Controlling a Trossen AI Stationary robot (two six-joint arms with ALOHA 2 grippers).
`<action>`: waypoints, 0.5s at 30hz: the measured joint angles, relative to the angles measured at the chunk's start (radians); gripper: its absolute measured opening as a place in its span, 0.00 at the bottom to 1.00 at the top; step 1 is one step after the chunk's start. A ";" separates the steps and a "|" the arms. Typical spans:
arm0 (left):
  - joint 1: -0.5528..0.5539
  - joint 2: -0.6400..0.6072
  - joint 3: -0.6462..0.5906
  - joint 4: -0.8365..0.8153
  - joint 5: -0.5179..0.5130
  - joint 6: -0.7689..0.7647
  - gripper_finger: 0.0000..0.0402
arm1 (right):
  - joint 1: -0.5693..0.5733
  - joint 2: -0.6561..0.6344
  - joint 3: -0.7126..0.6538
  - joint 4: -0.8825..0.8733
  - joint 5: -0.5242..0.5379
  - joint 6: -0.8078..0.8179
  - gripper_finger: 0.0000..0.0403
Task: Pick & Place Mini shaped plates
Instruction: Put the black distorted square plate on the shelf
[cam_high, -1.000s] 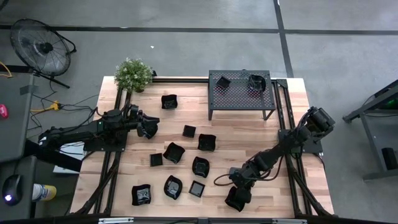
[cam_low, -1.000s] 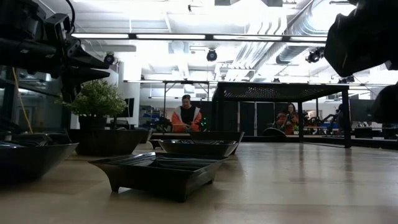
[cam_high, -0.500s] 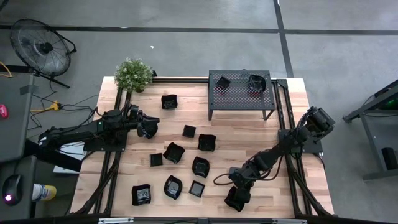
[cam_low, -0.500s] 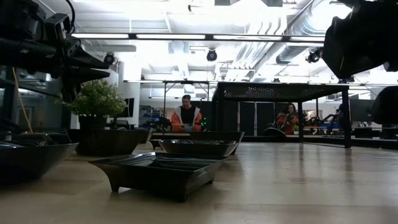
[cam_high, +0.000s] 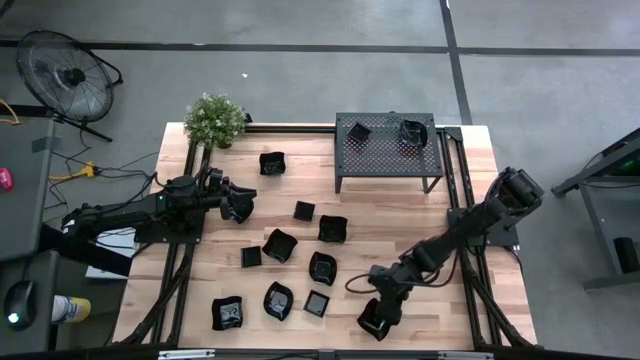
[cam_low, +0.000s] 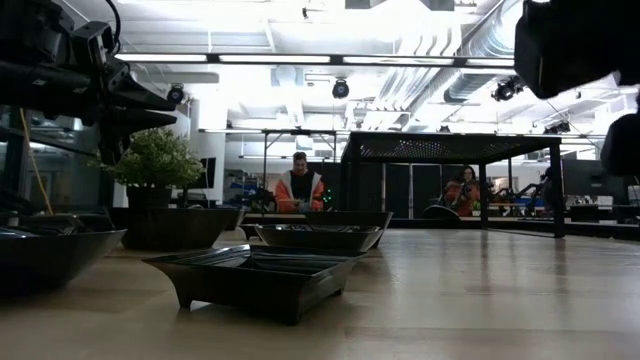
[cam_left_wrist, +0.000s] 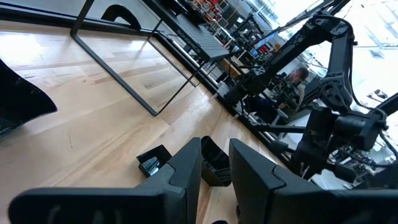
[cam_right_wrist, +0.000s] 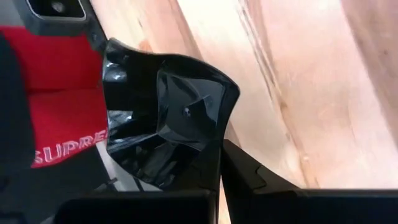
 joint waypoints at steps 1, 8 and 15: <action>0.000 0.000 0.000 0.000 0.000 0.000 0.20 | 0.000 -0.013 0.000 -0.008 0.005 0.010 0.00; 0.000 0.000 0.000 0.000 0.000 0.000 0.20 | -0.001 -0.126 0.000 -0.116 0.087 0.082 0.00; 0.000 0.000 0.000 0.000 0.000 0.000 0.20 | -0.039 -0.266 0.000 -0.262 0.154 0.103 0.00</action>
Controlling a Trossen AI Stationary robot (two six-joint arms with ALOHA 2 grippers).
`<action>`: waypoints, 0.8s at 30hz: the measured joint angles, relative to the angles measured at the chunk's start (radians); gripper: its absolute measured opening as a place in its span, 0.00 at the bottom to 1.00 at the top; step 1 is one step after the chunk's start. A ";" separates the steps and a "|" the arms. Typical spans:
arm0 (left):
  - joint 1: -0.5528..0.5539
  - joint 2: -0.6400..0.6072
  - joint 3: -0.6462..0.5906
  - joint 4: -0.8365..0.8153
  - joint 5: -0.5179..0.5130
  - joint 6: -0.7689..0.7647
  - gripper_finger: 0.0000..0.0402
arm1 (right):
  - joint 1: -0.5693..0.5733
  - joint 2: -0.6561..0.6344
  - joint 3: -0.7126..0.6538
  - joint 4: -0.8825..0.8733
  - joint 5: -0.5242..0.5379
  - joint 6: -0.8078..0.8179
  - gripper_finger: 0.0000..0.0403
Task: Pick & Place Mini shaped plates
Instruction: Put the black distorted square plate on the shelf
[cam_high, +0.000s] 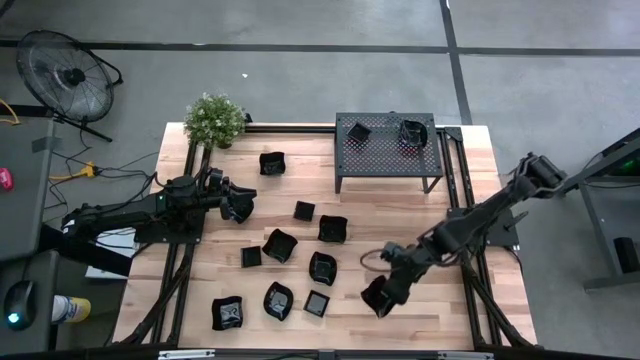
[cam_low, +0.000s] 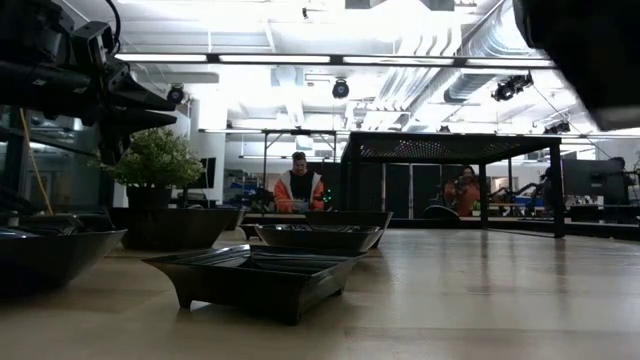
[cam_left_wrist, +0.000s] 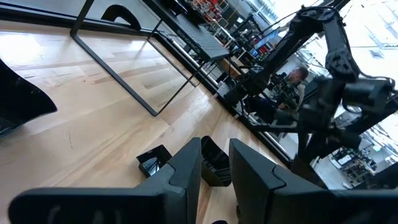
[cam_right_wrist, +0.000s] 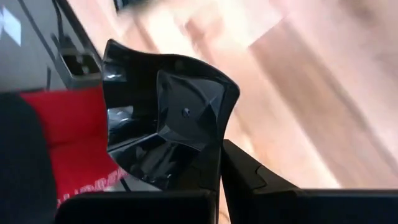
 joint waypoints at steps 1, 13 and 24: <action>0.000 0.000 0.000 0.000 0.000 0.000 0.20 | -0.011 -0.023 0.000 -0.022 0.010 0.000 0.00; 0.000 0.000 0.000 0.000 0.000 0.000 0.20 | -0.246 -0.320 0.000 -0.233 0.124 -0.023 0.00; 0.000 0.000 0.000 0.000 0.000 0.000 0.20 | -0.456 -0.487 0.000 -0.363 0.200 -0.169 0.00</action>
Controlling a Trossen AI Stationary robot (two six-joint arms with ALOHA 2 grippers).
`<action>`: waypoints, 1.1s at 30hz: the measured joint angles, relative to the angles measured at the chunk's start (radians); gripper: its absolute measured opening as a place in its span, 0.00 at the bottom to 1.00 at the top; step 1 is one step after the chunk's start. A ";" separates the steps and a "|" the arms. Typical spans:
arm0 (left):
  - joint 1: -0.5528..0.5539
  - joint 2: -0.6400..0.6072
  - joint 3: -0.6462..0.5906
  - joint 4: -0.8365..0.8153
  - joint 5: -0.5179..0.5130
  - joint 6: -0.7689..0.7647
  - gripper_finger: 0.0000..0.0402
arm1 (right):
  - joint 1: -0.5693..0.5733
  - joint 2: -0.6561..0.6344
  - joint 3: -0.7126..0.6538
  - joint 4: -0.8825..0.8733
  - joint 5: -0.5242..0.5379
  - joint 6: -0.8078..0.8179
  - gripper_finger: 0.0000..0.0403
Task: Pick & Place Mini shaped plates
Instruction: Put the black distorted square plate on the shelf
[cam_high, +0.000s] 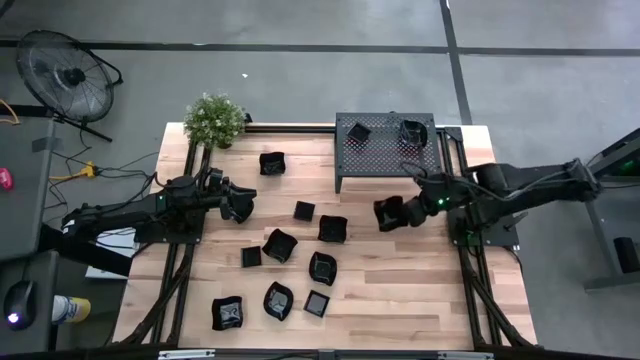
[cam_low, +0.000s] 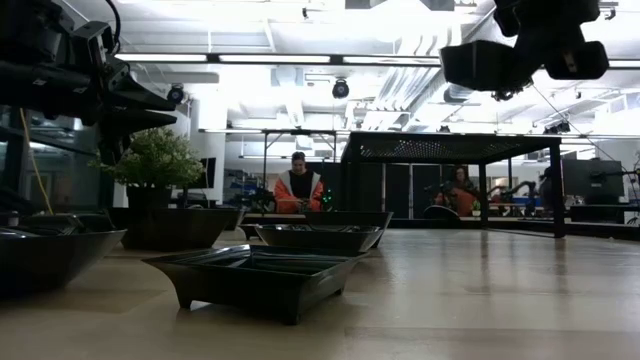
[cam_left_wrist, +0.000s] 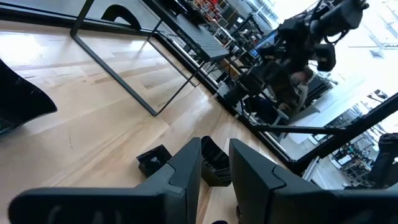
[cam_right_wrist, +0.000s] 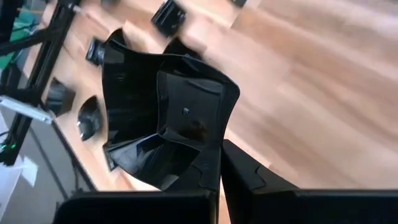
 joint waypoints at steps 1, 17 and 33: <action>0.000 0.000 0.000 0.000 0.000 0.000 0.20 | -0.018 -0.009 0.000 -0.005 0.000 -0.012 0.00; 0.000 0.000 0.000 0.000 0.000 0.000 0.20 | -0.402 0.003 0.028 0.023 -0.093 -0.079 0.00; 0.000 0.000 0.000 0.000 0.000 0.000 0.20 | -0.703 0.332 0.284 -0.071 -0.208 -0.224 0.00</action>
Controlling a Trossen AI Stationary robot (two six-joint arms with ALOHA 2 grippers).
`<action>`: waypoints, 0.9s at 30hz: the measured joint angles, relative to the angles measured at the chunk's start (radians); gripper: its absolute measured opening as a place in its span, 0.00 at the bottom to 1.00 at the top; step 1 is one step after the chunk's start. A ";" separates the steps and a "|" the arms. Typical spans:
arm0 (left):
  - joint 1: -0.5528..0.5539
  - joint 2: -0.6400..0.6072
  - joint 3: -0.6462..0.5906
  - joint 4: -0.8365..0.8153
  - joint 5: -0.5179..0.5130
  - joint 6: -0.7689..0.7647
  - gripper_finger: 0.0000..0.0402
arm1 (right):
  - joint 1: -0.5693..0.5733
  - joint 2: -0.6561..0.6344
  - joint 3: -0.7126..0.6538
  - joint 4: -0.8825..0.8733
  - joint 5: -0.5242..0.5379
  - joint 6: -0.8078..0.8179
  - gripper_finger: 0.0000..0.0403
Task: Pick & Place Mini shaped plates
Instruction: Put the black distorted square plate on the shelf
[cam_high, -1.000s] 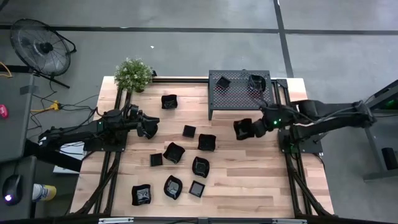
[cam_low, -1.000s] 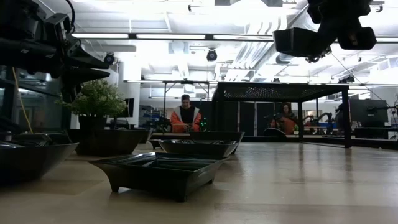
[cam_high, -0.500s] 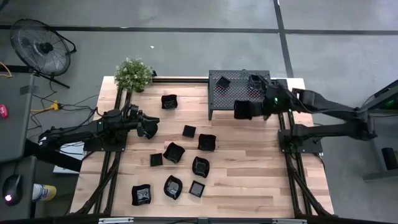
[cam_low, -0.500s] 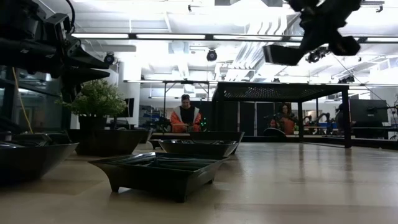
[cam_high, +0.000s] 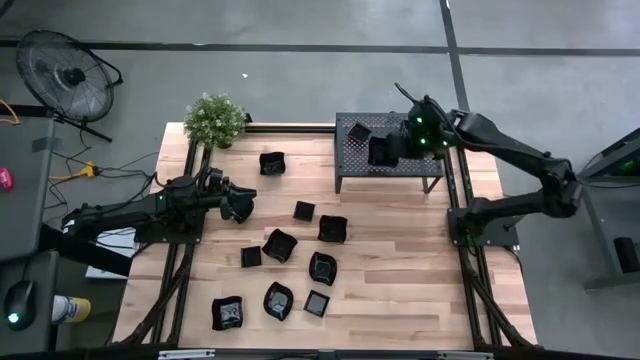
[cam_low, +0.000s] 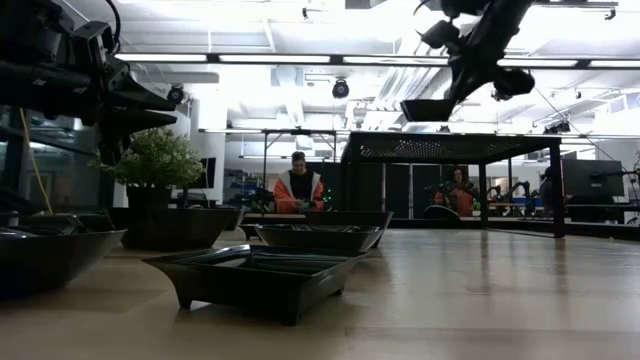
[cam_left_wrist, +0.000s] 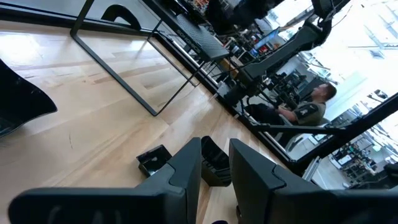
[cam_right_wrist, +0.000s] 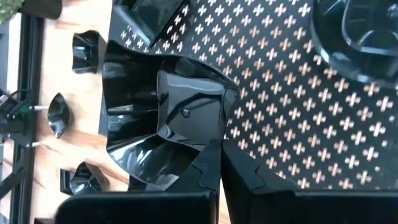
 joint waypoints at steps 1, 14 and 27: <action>0.000 0.000 0.000 0.000 0.000 0.000 0.20 | -0.009 0.009 0.005 0.001 -0.006 -0.003 0.00; 0.000 0.000 0.000 0.000 0.000 0.000 0.20 | -0.084 0.044 0.006 -0.050 -0.070 -0.068 0.00; 0.000 0.000 0.000 0.000 0.000 0.000 0.20 | -0.126 0.067 0.006 -0.044 -0.125 -0.158 0.00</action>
